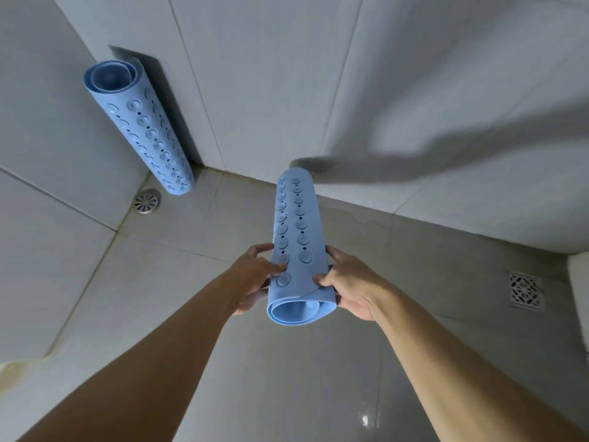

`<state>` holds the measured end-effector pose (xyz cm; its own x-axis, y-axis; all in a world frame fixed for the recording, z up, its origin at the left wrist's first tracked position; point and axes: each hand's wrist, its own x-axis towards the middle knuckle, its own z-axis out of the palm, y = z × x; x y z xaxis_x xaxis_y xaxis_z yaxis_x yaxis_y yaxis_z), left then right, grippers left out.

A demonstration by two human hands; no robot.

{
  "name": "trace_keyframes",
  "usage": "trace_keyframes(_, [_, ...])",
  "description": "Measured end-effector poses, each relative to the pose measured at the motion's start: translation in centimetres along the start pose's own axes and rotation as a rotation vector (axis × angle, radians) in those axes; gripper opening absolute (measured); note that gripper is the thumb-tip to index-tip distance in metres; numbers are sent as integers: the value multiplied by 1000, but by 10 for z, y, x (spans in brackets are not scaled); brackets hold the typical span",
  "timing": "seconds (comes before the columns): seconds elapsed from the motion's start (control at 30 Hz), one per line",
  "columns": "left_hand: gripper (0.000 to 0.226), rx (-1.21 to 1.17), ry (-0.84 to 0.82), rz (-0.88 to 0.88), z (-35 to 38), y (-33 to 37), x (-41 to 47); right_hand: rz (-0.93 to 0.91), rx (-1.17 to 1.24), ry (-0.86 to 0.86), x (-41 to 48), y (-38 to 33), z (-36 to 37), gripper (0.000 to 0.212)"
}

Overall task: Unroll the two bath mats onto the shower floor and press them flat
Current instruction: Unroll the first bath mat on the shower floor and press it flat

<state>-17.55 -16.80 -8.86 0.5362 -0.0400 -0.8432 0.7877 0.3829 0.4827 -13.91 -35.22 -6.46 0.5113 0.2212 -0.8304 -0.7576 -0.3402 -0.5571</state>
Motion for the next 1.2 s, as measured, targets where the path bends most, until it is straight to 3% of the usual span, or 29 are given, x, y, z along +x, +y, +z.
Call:
trace_keyframes(0.27, [59, 185, 29, 37, 40, -96, 69, -211, -84, 121, 43, 129, -44, 50])
trace_keyframes(0.4, [72, 282, 24, 69, 47, -127, 116, -253, -110, 157, 78, 169, -56, 51])
trace_keyframes(0.57, [88, 374, 39, 108, 45, -149, 151, -326, -188, 202, 116, 189, -43, 74])
trace_keyframes(0.83, [91, 513, 141, 321, 18, -160, 178, -413, -307, 177, 151, 212, -30, 77])
trace_keyframes(1.03, [76, 612, 177, 450, 22, -169, 161, -387, -340, 173, 148, 209, -22, 60])
trace_keyframes(1.2, [46, 530, 238, 491, 26, -171, 159, -400, -381, 332, 154, 209, -18, 41])
